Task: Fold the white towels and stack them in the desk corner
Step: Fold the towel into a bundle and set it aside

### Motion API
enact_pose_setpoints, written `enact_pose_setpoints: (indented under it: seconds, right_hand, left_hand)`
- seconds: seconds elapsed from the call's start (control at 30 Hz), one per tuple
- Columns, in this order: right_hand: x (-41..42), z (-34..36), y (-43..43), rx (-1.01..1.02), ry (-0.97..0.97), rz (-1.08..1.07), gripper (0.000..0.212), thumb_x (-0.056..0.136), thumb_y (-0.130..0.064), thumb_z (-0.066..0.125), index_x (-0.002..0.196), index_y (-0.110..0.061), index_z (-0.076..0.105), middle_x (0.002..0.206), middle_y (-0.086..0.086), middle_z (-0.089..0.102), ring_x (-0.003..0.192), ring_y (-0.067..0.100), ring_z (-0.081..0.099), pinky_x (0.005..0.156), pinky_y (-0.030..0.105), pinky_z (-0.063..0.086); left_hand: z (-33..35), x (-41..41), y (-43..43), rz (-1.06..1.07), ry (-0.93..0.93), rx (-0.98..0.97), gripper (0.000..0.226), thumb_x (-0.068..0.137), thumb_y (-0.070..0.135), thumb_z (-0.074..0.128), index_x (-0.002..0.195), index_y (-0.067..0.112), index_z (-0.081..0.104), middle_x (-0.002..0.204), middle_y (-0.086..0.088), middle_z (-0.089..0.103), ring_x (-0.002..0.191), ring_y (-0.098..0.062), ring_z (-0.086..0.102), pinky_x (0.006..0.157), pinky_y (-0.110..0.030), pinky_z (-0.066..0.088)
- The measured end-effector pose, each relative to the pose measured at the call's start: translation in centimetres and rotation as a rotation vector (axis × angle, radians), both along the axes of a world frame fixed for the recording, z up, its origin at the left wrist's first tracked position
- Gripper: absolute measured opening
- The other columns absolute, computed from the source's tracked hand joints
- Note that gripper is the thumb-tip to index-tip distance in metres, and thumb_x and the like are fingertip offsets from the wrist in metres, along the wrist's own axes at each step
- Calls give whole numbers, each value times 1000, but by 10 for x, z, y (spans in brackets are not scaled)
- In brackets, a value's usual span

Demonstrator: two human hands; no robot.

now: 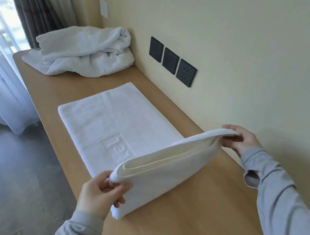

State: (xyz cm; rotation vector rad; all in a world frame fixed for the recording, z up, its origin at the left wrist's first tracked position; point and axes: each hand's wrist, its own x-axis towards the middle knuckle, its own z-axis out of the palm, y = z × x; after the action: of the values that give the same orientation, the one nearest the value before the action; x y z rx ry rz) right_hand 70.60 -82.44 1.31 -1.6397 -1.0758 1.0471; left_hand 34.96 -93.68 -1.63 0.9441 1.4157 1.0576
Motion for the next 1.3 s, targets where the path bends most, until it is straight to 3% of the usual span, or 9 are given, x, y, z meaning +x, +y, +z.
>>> enact_pose_setpoints:
  seconds: [0.13, 0.33, 0.47, 0.57, 0.7, 0.8, 0.97, 1.17, 1.3]
  right_hand:
    - [-33, 12, 38, 81, -324, -94, 13, 81, 0, 67, 91, -6, 63, 61, 7, 54, 52, 20, 48, 47, 17, 45]
    - [-104, 32, 104, 164, -626, -159, 20, 88, -24, 63, 76, -7, 59, 88, 12, 45, 81, 21, 44, 75, 26, 33]
    - [-162, 37, 149, 190, -647, -209, 31, 93, -23, 54, 70, -2, 48, 90, 13, 40, 82, 21, 43, 72, 25, 31]
    - [-200, 43, 181, 246, -623, -192, 41, 93, -24, 54, 71, 10, 50, 79, 14, 41, 75, 21, 40, 62, 25, 25]
    - [-238, 43, 224, 214, -617, -190, 39, 94, -28, 52, 62, -13, 39, 64, 6, 41, 66, 22, 37, 57, 27, 21]
    - [-263, 30, 259, 218, -644, -187, 30, 93, -28, 54, 73, -6, 49, 69, 10, 48, 68, 23, 42, 56, 23, 22]
    - [-292, -20, 320, 121, -655, -156, 33, 92, -29, 55, 81, 1, 54, 74, 13, 51, 73, 25, 45, 66, 32, 35]
    - [-301, -90, 388, -92, -694, -62, 32, 93, -35, 51, 80, -7, 46, 64, 2, 45, 72, 25, 42, 64, 32, 34]
    - [-311, -134, 419, -265, -627, 82, 29, 97, -34, 44, 86, -9, 38, 82, 8, 43, 73, 22, 41, 68, 29, 30]
  left_hand:
    - [-1, -40, 39, 46, 209, 123, 55, 77, 20, 74, 46, 9, 30, 43, 7, 25, 43, -8, 23, 42, -15, 19]
    - [0, -112, 100, -26, 294, 201, 68, 76, 13, 75, 39, 29, 20, 57, 3, 27, 50, -9, 29, 49, -16, 25]
    - [-6, -155, 135, -43, 214, 183, 58, 78, 15, 73, 41, 14, 28, 62, -1, 33, 56, -11, 33, 52, -13, 26]
    - [-9, -183, 159, -55, 194, 191, 59, 79, 15, 72, 36, 22, 32, 63, 2, 34, 55, -4, 37, 53, -11, 27]
    - [-13, -211, 192, -44, 128, 137, 54, 79, 15, 72, 32, 28, 49, 69, 3, 42, 61, 4, 45, 59, -7, 32]
    - [-25, -228, 223, -3, 75, 73, 35, 79, 16, 71, 48, 2, 65, 75, -1, 48, 67, 1, 49, 65, -10, 35]
    - [-65, -248, 274, 52, 90, -40, 47, 82, 23, 69, 66, -21, 59, 84, -13, 48, 74, -17, 48, 70, -24, 36]
    - [-118, -270, 334, 42, 129, -213, 52, 82, 35, 68, 65, -14, 60, 76, -5, 53, 84, -19, 54, 81, -33, 40]
    - [-146, -281, 357, -11, 294, -360, 53, 67, 56, 65, 56, 5, 56, 65, -2, 46, 66, -22, 48, 65, -30, 35]
